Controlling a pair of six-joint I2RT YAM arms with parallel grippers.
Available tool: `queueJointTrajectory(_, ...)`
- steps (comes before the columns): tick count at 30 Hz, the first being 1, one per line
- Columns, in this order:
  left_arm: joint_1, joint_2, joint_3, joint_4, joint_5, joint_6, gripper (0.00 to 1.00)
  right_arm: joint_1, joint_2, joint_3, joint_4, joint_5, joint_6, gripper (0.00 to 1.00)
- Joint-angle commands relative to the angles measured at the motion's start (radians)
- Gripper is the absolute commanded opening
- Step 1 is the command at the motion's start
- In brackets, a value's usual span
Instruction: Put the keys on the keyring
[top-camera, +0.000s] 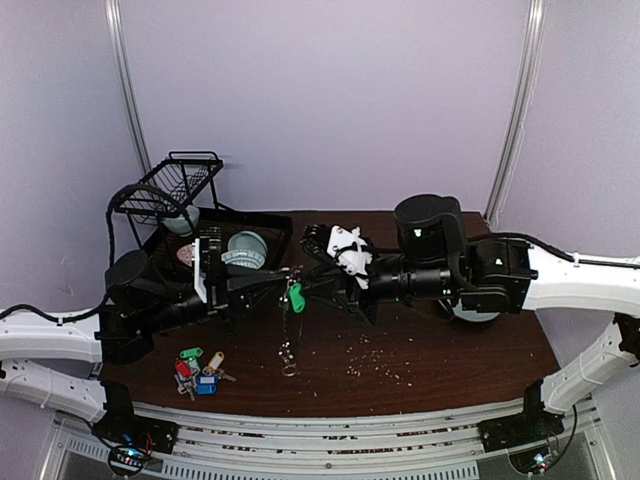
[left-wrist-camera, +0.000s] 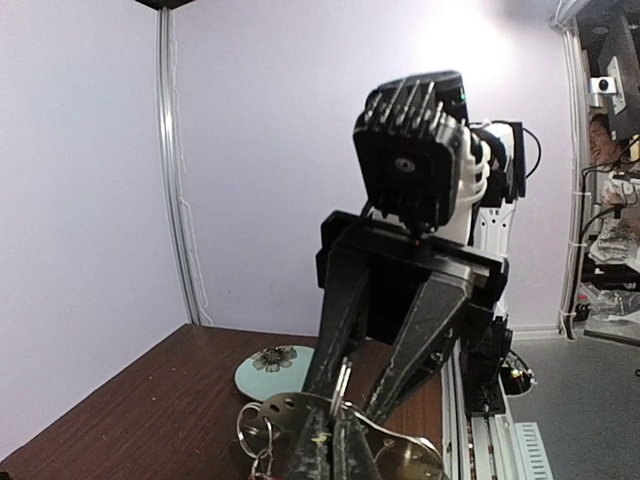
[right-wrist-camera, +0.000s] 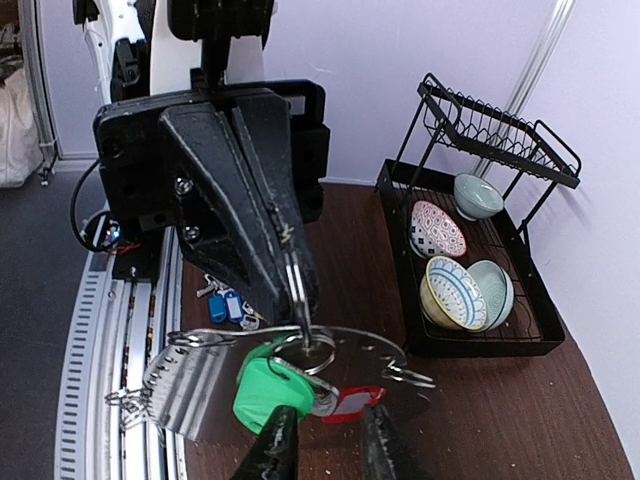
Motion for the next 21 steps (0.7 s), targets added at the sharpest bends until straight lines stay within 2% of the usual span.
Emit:
queueJointTrajectory(1, -0.003, 0.02, -0.024, 0.256, -0.004, -0.092, 0.0, -0.007, -0.049, -0.062, 0.194, -0.069, 0.103, 0.21)
queueJointTrajectory(4, -0.003, 0.04, -0.038, 0.307, 0.006, -0.114, 0.0, -0.011, -0.039, -0.075, 0.229, -0.099, 0.129, 0.19)
queueJointTrajectory(8, -0.015, 0.059, -0.033, 0.311, -0.005, -0.089, 0.0, -0.012, -0.013, -0.072, 0.244, -0.117, 0.149, 0.21)
queueJointTrajectory(13, -0.019, 0.067, -0.037, 0.356, -0.012, -0.068, 0.0, -0.014, 0.017, -0.058, 0.23, -0.141, 0.154, 0.08)
queueJointTrajectory(21, -0.025, 0.113, -0.033, 0.381, -0.005, -0.057, 0.0, -0.012, 0.072, 0.027, 0.114, -0.168, 0.111, 0.03)
